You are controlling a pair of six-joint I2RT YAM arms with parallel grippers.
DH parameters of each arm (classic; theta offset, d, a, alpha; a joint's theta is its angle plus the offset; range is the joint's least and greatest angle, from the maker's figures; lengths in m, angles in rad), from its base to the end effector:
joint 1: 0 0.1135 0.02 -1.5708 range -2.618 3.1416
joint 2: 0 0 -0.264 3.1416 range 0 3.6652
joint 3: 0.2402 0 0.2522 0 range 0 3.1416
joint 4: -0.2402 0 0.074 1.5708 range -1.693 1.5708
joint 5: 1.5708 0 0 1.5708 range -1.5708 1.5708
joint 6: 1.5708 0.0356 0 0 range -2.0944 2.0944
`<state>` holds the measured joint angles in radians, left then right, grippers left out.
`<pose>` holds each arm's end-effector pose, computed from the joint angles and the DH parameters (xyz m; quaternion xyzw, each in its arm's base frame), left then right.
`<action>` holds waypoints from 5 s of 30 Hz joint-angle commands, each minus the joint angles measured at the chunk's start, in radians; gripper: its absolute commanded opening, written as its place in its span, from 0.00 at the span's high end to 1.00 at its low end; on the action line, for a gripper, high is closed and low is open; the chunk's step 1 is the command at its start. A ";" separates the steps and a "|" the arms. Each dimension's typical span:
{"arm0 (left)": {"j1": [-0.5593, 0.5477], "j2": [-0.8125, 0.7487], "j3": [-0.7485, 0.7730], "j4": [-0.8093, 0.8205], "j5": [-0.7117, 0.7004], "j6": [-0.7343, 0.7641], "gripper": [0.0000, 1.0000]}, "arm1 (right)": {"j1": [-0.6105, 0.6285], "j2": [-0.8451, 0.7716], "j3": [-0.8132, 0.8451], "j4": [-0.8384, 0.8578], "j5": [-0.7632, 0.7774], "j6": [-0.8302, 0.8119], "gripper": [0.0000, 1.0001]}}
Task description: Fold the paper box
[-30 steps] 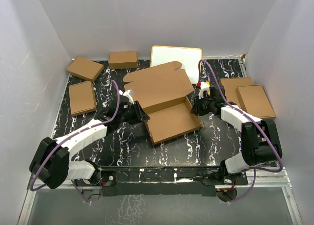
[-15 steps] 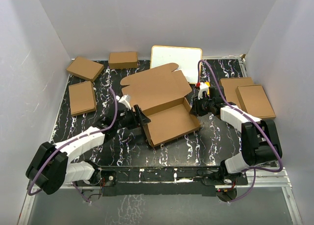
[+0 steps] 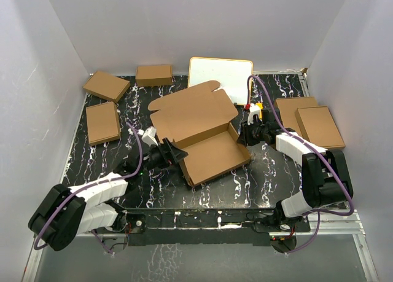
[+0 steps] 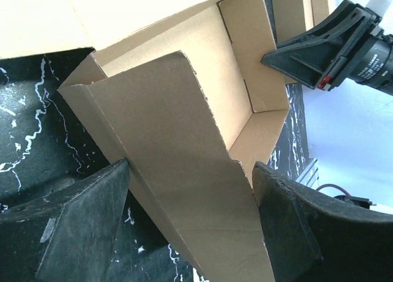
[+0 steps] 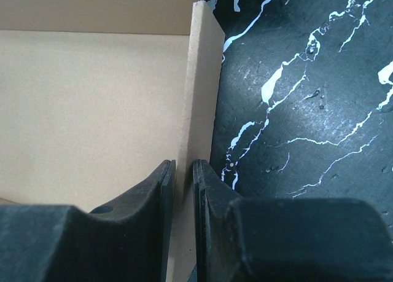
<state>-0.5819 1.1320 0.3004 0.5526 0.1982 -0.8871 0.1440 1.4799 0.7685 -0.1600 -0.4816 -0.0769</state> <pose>0.1815 -0.1278 0.1819 -0.0619 0.7945 -0.4601 0.3916 0.2833 0.0577 0.1812 -0.1818 0.8978 0.2351 0.3250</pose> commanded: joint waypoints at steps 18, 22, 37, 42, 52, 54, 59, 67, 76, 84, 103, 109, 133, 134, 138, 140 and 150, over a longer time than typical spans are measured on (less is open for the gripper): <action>-0.006 0.079 -0.159 0.548 0.008 -0.151 0.03 | 0.010 -0.024 -0.006 0.037 -0.060 0.005 0.79; -0.006 0.098 -0.167 0.595 0.008 -0.172 0.03 | 0.010 -0.024 -0.006 0.037 -0.060 0.005 0.79; -0.006 0.122 -0.129 0.413 -0.039 -0.226 0.22 | 0.011 -0.024 -0.006 0.037 -0.062 0.003 0.79; -0.006 0.121 -0.101 0.301 -0.054 -0.229 0.35 | 0.010 -0.024 -0.005 0.037 -0.063 0.003 0.79; -0.038 0.119 0.034 -0.045 -0.100 -0.211 0.26 | 0.009 -0.023 -0.003 0.037 -0.063 0.002 0.79; -0.064 0.106 0.063 -0.138 -0.142 -0.210 0.25 | 0.010 -0.023 -0.003 0.037 -0.063 0.002 0.79; -0.137 0.108 0.141 -0.332 -0.262 -0.226 0.26 | 0.009 -0.021 -0.002 0.039 -0.066 0.002 0.79; -0.204 0.164 0.261 -0.555 -0.369 -0.261 0.28 | 0.010 -0.021 -0.001 0.039 -0.064 0.002 0.79; -0.220 0.201 0.337 -0.708 -0.407 -0.304 0.29 | 0.010 -0.021 -0.003 0.039 -0.064 0.000 0.78; -0.248 0.317 0.432 -0.823 -0.432 -0.315 0.47 | 0.010 -0.021 -0.003 0.039 -0.066 0.000 0.78; -0.235 0.532 0.722 -1.102 -0.559 -0.023 0.89 | 0.012 -0.041 -0.015 0.041 -0.261 0.006 0.51; -0.226 0.556 0.781 -1.154 -0.555 0.023 0.56 | 0.012 -0.055 -0.020 0.042 -0.313 -0.009 0.43; -0.240 0.400 0.609 -1.121 -0.373 -0.104 0.49 | 0.012 -0.047 -0.020 0.043 -0.279 -0.025 0.42; -0.241 0.408 0.611 -1.118 -0.377 -0.106 0.50 | 0.011 -0.047 -0.020 0.043 -0.279 -0.026 0.42; -0.241 0.463 0.629 -1.125 -0.402 -0.086 0.79 | 0.012 -0.049 -0.021 0.042 -0.278 -0.027 0.42; -0.241 0.495 0.646 -1.140 -0.415 -0.061 0.97 | 0.012 -0.051 -0.021 0.042 -0.276 -0.029 0.42; -0.242 0.517 0.695 -1.203 -0.482 0.004 0.99 | 0.009 -0.055 -0.020 0.037 -0.282 -0.038 0.41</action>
<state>-0.8204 1.6421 0.9730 -0.5999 -0.2245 -0.9306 0.1513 1.4567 0.7429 -0.1677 -0.7425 -0.0959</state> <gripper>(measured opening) 0.024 0.583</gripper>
